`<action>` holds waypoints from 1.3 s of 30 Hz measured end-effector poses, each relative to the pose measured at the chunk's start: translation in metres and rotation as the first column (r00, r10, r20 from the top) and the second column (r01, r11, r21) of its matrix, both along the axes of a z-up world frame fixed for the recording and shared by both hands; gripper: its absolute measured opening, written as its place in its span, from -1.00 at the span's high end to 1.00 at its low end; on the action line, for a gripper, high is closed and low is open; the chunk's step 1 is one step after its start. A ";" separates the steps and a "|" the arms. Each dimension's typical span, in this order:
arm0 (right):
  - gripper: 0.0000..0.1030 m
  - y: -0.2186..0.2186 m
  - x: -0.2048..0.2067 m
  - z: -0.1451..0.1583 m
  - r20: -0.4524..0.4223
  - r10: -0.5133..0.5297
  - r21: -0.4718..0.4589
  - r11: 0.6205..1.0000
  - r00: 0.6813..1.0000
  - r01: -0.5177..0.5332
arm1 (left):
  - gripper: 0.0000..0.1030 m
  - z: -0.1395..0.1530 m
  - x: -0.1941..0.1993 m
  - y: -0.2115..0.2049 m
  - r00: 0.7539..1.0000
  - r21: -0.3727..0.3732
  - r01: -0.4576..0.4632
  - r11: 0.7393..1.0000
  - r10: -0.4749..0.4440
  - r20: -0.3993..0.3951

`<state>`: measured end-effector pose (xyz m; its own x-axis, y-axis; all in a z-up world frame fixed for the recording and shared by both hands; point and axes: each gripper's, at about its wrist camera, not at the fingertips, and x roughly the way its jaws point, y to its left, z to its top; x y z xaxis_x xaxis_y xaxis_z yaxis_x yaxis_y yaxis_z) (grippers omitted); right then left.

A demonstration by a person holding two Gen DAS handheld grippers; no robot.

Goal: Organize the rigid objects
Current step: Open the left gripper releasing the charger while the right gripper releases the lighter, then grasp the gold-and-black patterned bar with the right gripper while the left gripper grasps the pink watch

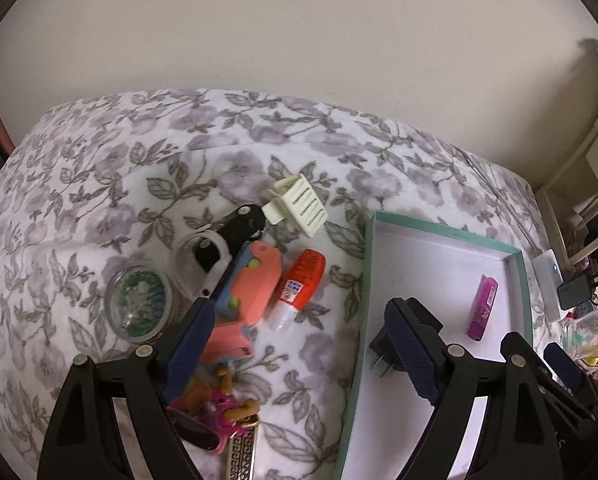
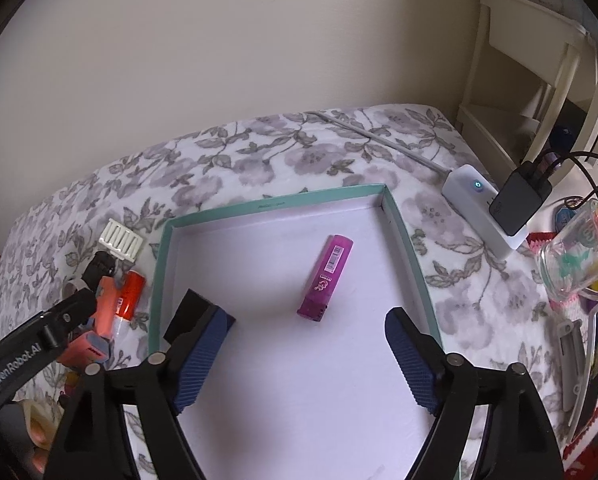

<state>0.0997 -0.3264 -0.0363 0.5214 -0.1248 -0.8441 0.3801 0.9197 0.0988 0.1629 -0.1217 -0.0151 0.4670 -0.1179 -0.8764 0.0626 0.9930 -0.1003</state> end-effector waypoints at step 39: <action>-0.67 0.141 -0.008 0.012 -0.037 0.313 0.109 0.945 0.949 -0.308 | -0.89 0.002 -0.049 0.129 0.959 0.027 -0.249 0.968 0.250 -0.136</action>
